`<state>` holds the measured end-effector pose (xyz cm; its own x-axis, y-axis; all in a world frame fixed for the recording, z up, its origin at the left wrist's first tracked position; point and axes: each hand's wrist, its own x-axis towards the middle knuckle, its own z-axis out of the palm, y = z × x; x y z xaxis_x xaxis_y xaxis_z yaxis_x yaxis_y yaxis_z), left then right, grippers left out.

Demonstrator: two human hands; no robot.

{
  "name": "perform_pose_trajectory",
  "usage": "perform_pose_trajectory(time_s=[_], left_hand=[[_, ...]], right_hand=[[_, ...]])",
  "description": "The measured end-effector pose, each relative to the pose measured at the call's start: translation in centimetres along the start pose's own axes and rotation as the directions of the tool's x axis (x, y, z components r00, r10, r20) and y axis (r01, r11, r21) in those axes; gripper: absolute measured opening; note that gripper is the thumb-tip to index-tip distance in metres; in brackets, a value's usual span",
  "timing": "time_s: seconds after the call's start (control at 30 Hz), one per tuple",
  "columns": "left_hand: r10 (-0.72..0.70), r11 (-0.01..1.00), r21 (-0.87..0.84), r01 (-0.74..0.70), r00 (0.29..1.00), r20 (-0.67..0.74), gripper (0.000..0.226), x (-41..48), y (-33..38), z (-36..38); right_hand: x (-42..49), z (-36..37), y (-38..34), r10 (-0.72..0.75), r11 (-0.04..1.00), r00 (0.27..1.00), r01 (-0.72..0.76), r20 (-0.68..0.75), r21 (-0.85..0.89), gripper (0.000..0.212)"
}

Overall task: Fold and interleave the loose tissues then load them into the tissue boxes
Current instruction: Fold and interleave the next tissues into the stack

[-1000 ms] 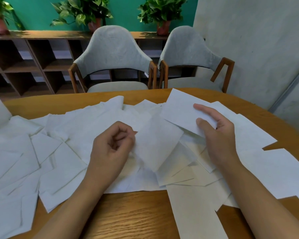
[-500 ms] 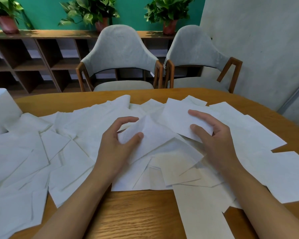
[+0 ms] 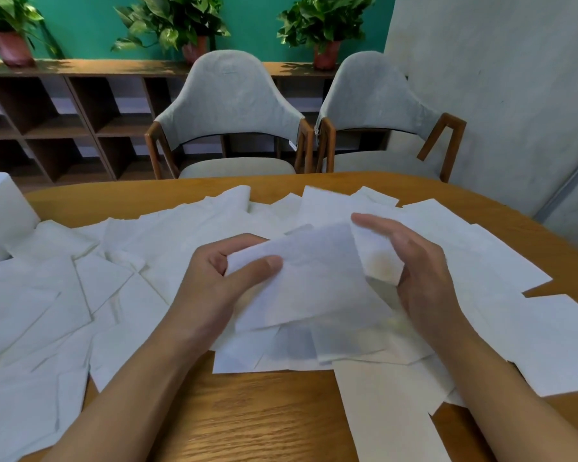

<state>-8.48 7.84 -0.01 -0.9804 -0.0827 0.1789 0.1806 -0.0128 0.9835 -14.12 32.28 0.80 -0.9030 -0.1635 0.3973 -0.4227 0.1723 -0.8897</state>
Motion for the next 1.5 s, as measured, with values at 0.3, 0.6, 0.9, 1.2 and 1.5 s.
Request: perform_pose_trajectory(time_s=[0.3, 0.6, 0.9, 1.2, 1.5], left_hand=[[-0.028, 0.999, 0.032, 0.026, 0.998, 0.055, 0.013, -0.9, 0.7, 1.8], [0.057, 0.989, 0.14, -0.035, 0.987, -0.15, 0.025, -0.8, 1.3, 1.8], [0.105, 0.981, 0.176, -0.077, 0.982, -0.156, 0.042, -0.7, 1.0, 1.7], [0.142, 0.959, 0.265, -0.096, 0.977, -0.16, 0.04, -0.7, 0.4, 1.9], [-0.008, 0.987, 0.159, 0.031, 0.99, -0.143, 0.062, -0.6, 0.4, 2.5]], right_hand=[[-1.4, -0.2, -3.1, -0.258, 0.962, 0.965, 0.261, 0.046, -0.081, 0.071], [-2.1, 1.2, -2.6, -0.059, 0.998, 0.988, 0.062, 0.143, -0.022, 0.029], [-2.1, 1.9, -2.1, 0.032, 0.998, 0.976, -0.042, 0.216, 0.04, 0.04], [-2.1, 2.7, -1.7, -0.006, 0.996, 0.988, 0.019, 0.154, -0.085, 0.066], [-1.6, 2.2, -1.7, -0.041, 0.998, 0.995, 0.037, 0.093, 0.052, 0.058]])
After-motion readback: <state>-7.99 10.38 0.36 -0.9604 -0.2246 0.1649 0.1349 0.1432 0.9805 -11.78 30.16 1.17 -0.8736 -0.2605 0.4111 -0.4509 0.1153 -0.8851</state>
